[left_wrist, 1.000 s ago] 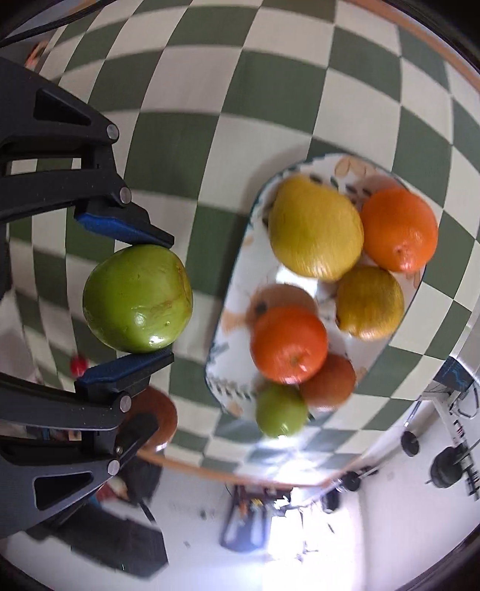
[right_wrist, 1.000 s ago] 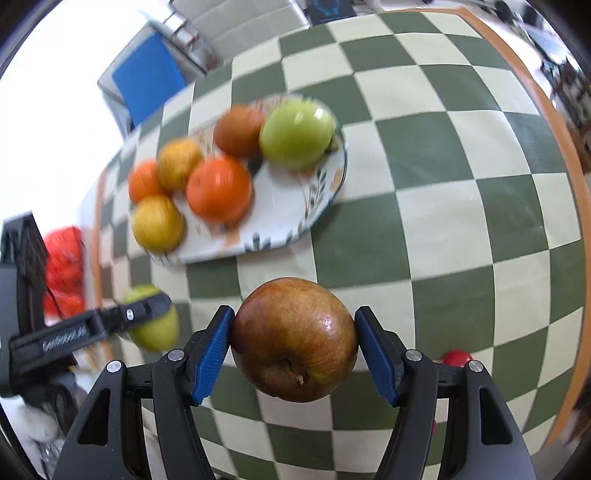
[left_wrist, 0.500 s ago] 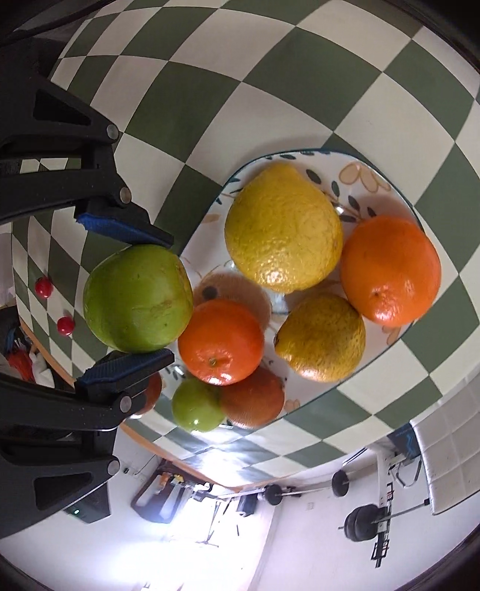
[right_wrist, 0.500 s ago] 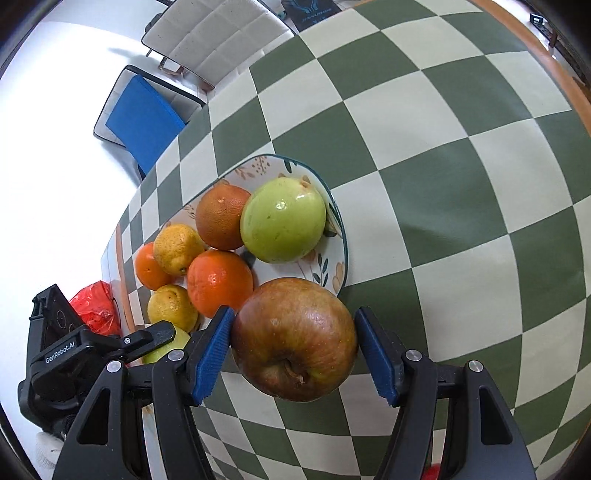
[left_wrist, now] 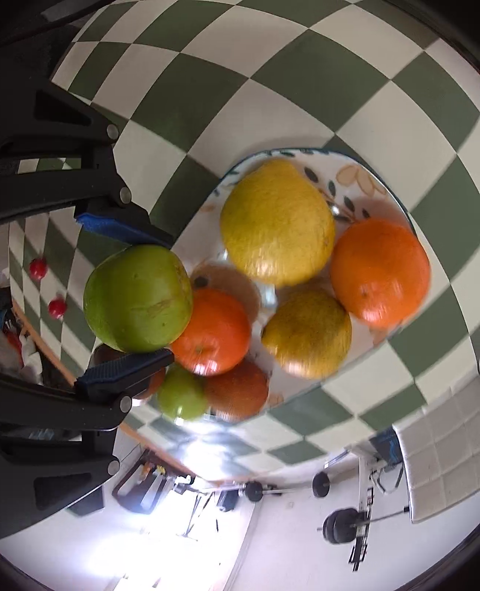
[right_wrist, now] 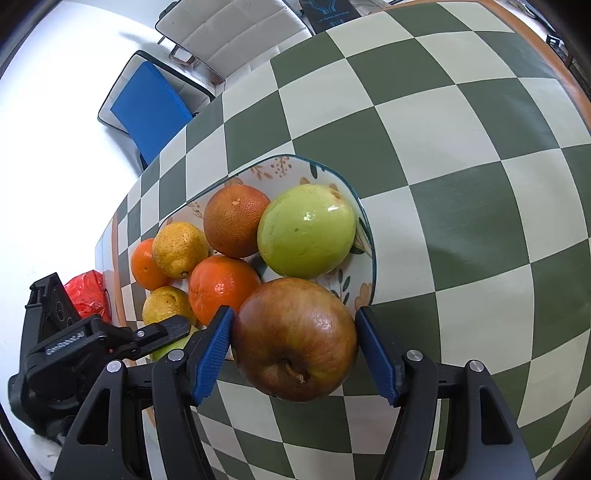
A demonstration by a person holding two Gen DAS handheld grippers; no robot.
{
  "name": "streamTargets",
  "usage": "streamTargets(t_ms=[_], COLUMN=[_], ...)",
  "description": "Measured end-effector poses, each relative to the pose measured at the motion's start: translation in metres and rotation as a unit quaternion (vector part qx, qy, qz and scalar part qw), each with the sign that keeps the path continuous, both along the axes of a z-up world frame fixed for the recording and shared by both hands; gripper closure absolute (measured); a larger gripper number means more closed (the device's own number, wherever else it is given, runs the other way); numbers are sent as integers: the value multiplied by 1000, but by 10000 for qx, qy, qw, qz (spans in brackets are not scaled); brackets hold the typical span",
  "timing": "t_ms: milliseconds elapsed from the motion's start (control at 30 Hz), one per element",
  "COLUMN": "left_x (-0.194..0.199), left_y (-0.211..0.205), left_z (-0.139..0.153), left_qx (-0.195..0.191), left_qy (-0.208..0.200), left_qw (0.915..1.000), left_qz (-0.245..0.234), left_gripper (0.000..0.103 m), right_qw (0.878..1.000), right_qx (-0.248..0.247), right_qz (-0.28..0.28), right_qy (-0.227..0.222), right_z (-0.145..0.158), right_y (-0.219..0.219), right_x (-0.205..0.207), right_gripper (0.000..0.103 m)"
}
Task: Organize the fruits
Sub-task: 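Lower the green apple with the left tool while the right tool lowers the brown-red apple onto the plate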
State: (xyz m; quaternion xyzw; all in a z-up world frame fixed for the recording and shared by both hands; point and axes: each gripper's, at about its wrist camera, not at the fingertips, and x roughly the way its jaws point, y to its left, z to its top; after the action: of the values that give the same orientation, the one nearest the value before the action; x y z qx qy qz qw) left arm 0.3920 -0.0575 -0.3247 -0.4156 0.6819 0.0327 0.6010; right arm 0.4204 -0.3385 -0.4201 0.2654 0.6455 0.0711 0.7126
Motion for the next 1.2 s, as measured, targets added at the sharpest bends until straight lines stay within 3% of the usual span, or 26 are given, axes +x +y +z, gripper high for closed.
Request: streamTargets(t_ms=[200,267,367,467,567,667,867,1000,1200], left_x=[54,81,110,124,131,127,119,114,107], left_y=[-25,-35,-50,-62,-78,-85,-87,-80,-79], left_z=[35,34,20,8,8,8,8,12,13], left_qx=[438,832,1123,1335,1683,1809,1763,1674,1654], left_qy=[-511,-517,-316,-230,-298,-356,-371,-327,-308], left_qw=[9940,9861,9725,9601,9425,9359,9361,9409,9376], left_qz=[-865,-1339,-2015,-2446,-2871,-3000,-3021,-2926,-3043], left_gripper=[50,50,50,50,50,50,49,49,49], right_qw=[9999,9999,9997,9997,9998,9999,9998,9997,9996], right_qx=[122,156,217,216,152,135,106,110,117], right_qz=[-10,-33,-91,-138,-81,-30,-22,-48,-11], right_qy=[40,13,-17,-37,-75,-100,-175,-191,-265], right_z=[-6,-5,-2,2,4,5,8,9,14], right_y=[3,3,2,-1,1,2,-4,-7,-9], right_x=[3,4,7,8,9,9,10,11,8], right_gripper=[32,32,27,23,22,21,21,21,21])
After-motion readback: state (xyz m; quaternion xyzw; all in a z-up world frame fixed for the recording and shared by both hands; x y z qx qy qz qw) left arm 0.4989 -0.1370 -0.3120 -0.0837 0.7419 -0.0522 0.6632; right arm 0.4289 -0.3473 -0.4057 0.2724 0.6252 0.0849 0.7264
